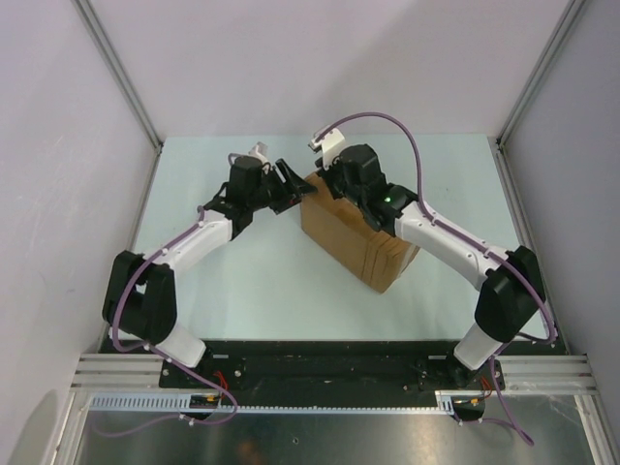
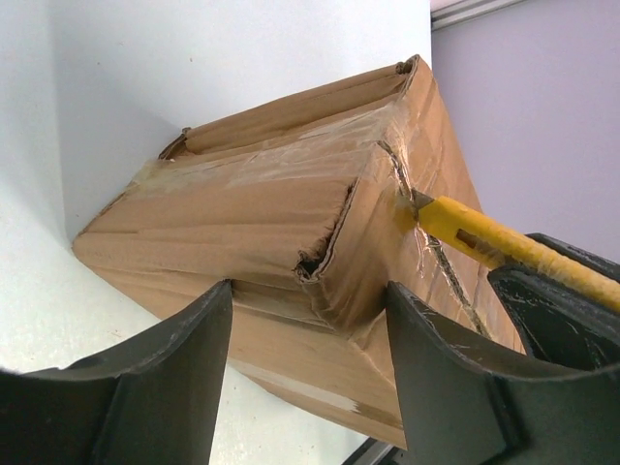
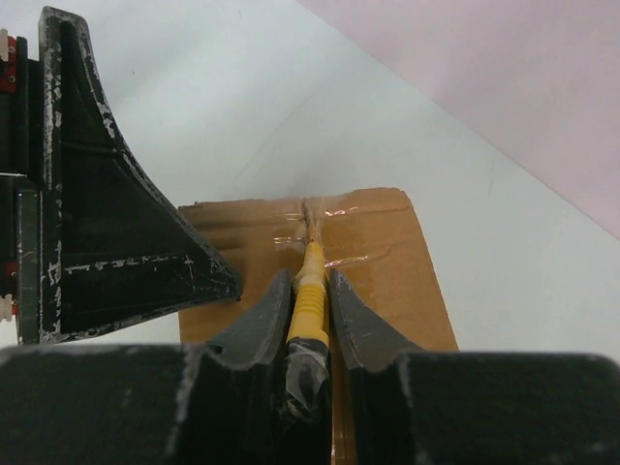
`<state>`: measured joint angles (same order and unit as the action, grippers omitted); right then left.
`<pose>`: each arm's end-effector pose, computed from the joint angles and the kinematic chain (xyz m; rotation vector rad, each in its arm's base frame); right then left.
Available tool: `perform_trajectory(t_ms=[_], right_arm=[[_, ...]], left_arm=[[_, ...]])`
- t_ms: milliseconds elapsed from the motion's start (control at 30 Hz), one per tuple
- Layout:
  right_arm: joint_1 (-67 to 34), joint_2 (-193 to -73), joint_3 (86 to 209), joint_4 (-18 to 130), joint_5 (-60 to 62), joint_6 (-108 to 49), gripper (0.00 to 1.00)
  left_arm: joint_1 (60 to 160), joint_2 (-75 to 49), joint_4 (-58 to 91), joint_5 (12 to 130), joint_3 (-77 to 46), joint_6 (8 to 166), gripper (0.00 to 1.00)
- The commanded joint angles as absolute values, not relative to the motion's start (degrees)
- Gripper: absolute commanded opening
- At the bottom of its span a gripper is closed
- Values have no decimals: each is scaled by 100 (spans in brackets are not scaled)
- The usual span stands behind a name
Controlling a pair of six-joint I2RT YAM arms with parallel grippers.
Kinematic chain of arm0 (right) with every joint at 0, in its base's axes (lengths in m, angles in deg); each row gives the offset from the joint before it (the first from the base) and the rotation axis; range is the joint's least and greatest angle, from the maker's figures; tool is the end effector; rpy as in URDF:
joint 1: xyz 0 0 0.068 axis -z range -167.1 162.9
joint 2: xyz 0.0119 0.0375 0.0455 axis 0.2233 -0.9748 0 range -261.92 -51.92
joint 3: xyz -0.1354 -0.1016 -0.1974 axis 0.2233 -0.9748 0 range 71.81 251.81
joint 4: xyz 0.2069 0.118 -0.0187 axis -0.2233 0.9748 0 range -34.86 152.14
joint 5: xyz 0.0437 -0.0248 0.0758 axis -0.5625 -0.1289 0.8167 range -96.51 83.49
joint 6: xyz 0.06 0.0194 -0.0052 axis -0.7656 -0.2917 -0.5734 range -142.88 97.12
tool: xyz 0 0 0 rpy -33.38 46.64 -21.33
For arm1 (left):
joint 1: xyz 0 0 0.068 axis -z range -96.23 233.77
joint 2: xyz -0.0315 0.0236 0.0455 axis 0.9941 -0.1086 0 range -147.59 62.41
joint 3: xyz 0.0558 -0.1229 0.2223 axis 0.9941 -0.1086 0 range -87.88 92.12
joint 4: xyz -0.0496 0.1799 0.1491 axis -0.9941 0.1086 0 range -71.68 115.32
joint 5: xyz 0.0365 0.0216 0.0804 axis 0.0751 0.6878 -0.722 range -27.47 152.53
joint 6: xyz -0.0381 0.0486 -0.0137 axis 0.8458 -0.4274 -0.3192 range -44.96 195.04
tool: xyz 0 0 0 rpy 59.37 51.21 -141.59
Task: Unpack the express box
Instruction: Cut the express box at the center of the board.
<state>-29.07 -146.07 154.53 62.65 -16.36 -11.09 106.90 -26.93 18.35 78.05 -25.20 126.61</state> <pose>0.2894 0.2491 0.3391 -0.7538 1.7454 0.1949 0.3161 -0.1492 0.2646 -0.3598 2.1696 -1.0572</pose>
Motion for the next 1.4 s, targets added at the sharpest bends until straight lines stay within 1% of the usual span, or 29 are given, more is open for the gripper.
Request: perform_trajectory(t_ms=[0, 333, 600, 933, 1167, 1367], right_arm=[[-2929, -14403, 15162, 7614, -1653, -864, 0], [-2884, -13938, 15092, 7922, -1539, -864, 0], [-2902, -13928, 15249, 8554, -1855, -1610, 0], [-2850, -13832, 15311, 9310, -2171, -1980, 0], [-2814, -13639, 15364, 9705, -2154, -2261, 0], [-2814, -13585, 15443, 10049, -2127, -2823, 0]], left_arm=[[10741, -3136, 2569, 7263, -2688, 12646, 59], [10802, -3356, 2737, 7044, -2566, 12610, 60], [10943, -3479, 2895, 6798, -2206, 12663, 61], [11172, -3787, 3220, 6490, -1731, 12733, 61], [11277, -3936, 3475, 6262, -1520, 12689, 62], [11418, -4059, 3616, 6024, -1396, 12645, 62]])
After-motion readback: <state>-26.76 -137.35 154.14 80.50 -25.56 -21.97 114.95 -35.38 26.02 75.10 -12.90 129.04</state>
